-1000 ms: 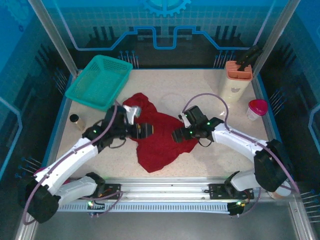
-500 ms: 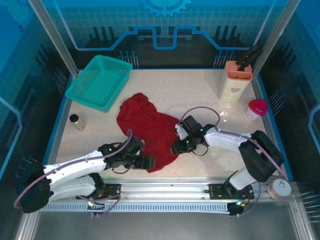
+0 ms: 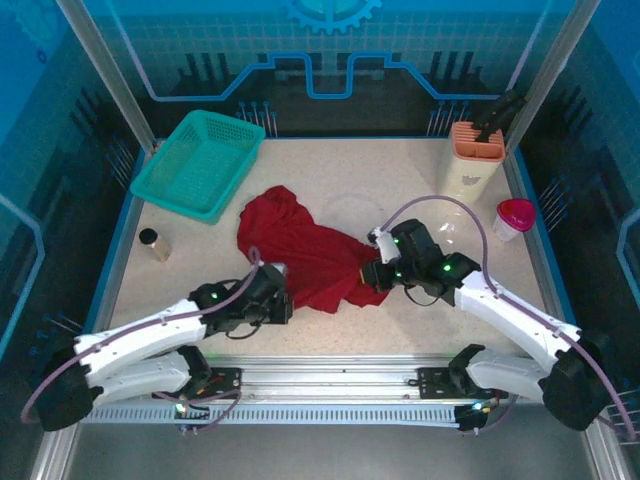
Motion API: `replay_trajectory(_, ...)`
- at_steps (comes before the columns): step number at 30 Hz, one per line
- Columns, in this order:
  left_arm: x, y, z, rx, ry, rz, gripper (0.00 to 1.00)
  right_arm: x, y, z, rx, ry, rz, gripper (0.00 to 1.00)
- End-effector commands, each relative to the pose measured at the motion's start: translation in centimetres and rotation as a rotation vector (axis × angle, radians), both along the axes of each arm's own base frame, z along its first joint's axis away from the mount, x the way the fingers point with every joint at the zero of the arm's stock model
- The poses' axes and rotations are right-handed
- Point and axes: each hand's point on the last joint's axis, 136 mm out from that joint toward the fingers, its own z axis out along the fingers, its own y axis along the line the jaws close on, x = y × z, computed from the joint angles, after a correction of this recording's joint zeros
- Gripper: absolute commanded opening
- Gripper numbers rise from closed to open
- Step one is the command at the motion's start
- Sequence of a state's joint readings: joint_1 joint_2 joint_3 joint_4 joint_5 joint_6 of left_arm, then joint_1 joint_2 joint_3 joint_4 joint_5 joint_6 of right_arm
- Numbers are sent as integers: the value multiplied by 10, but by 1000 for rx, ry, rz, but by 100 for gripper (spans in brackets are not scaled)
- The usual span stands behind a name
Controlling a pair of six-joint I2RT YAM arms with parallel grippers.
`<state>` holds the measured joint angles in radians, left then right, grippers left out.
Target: Fold the inside-out t-shirt
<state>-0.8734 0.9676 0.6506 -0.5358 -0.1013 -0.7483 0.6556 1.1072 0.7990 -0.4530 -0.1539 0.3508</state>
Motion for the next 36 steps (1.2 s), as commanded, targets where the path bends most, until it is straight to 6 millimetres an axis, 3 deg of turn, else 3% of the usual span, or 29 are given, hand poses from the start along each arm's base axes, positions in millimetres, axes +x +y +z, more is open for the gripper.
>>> replay_trajectory(1,-5,22,66,-2,-95,-1,0,-1,-1,37,-143,-199,99,0)
replay_trajectory(4,0,28,139,-43,-251,-33,0,9,5,118,9,-400,62,0)
replay_trajectory(7,11,17,209,-70,-414,-115,0,9,-7,211,159,-642,-6,0)
replay_trajectory(10,24,4,247,-62,-519,-165,0,-1,-22,287,282,-833,-52,0)
replay_trajectory(13,31,-3,276,-79,-599,-184,0,-10,-31,332,330,-948,-52,0)
replay_trajectory(15,34,-5,294,-120,-655,-171,0,-9,-35,342,333,-971,-73,0)
replay_trajectory(18,35,-16,295,-163,-690,-200,0,4,-32,325,316,-927,-80,0)
replay_trajectory(24,66,-22,239,26,-698,-192,0,55,-34,240,232,-640,-181,0)
replay_trajectory(26,78,-11,212,83,-631,-121,0,65,-17,200,254,-498,-141,0)
replay_trajectory(27,82,-4,195,93,-584,-86,0,60,1,180,278,-433,-62,0)
replay_trajectory(29,86,20,151,78,-454,6,0,25,58,143,405,-265,273,0)
replay_trajectory(31,88,49,117,12,-355,126,0,-2,93,108,465,-123,416,0)
replay_trajectory(33,88,79,98,-44,-303,247,0,-25,116,82,514,-15,529,0)
replay_trajectory(35,87,102,86,-28,-269,311,0,-23,121,59,477,59,506,53)
replay_trajectory(36,85,112,79,10,-240,338,0,-10,113,46,414,80,424,72)
